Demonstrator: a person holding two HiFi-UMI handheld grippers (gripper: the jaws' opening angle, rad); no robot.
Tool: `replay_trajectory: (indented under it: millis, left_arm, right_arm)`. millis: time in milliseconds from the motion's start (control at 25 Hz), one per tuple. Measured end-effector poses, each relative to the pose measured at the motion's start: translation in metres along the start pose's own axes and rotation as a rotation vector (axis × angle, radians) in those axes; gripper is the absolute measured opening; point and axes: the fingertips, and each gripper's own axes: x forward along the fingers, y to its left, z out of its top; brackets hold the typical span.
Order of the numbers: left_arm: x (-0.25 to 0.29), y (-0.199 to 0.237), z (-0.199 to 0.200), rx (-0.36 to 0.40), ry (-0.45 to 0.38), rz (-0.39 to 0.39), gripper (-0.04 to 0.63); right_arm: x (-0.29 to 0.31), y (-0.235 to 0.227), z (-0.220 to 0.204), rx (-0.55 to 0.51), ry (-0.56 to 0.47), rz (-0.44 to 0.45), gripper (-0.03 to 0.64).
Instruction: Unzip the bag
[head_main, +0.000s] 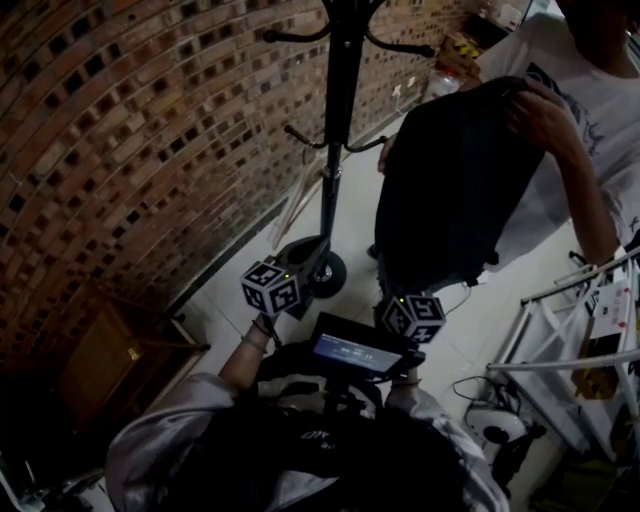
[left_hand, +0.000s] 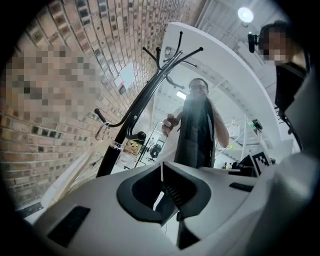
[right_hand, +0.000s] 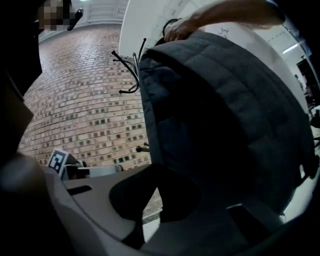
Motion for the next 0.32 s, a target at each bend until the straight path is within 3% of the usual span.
replay_trajectory:
  millis: [120, 320]
  left_arm:
    - [-0.002, 0.0, 0.001, -0.005, -0.005, 0.002, 0.017]
    - [-0.005, 0.0, 0.002, -0.02, -0.014, 0.007, 0.017]
  right_arm:
    - [0.001, 0.023, -0.002, -0.034, 0.006, 0.069, -0.008]
    - [0.003, 0.037, -0.007, -0.087, 0.06, 0.078, -0.008]
